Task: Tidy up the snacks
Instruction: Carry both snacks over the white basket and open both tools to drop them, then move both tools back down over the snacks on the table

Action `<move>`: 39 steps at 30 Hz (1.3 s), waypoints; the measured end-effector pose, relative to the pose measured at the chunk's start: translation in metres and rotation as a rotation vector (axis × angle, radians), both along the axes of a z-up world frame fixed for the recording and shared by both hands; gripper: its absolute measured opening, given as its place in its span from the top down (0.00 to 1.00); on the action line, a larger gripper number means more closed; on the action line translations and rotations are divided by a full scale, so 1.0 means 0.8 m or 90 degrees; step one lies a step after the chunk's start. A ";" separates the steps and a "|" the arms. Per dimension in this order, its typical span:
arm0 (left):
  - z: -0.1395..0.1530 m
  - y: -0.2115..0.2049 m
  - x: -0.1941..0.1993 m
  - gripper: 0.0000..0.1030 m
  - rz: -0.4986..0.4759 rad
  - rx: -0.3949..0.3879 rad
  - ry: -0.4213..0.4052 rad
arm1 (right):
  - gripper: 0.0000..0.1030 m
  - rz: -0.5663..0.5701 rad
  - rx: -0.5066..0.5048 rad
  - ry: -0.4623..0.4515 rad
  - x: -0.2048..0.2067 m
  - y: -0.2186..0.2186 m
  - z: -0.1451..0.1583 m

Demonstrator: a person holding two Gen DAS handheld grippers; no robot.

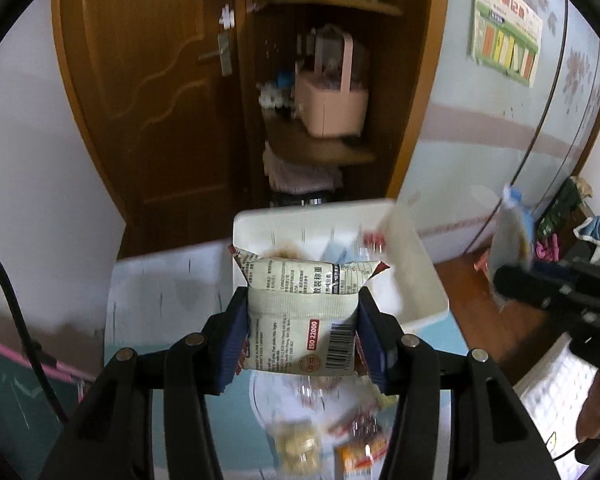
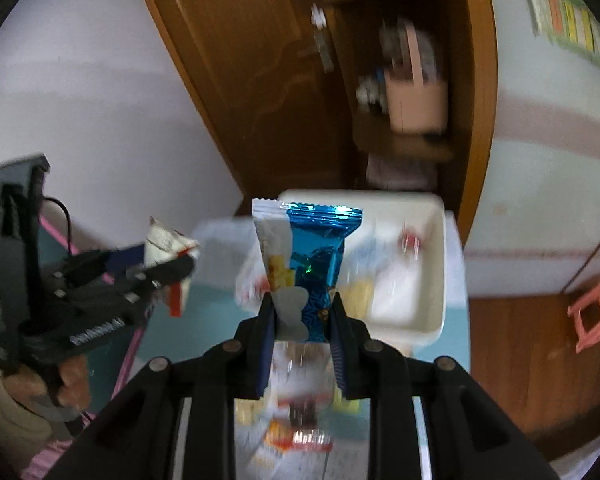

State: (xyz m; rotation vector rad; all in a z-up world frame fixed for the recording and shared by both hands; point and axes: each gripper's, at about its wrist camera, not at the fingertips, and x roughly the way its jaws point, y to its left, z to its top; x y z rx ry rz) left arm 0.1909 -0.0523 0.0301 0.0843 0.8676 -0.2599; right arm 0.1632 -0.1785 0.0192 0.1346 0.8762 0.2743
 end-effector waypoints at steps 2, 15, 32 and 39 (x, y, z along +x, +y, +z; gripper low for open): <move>0.010 -0.004 0.019 0.51 -0.003 0.005 -0.010 | 0.76 -0.010 -0.008 -0.026 0.016 -0.001 0.025; -0.035 -0.017 0.128 0.51 -0.004 0.002 0.041 | 0.76 -0.076 -0.013 -0.004 0.121 -0.008 0.007; -0.114 -0.024 0.178 0.10 0.014 -0.008 0.122 | 0.58 -0.136 -0.018 0.129 0.173 -0.019 -0.098; -0.119 -0.018 0.176 0.04 0.021 -0.004 0.129 | 0.47 -0.158 -0.015 0.124 0.166 -0.022 -0.097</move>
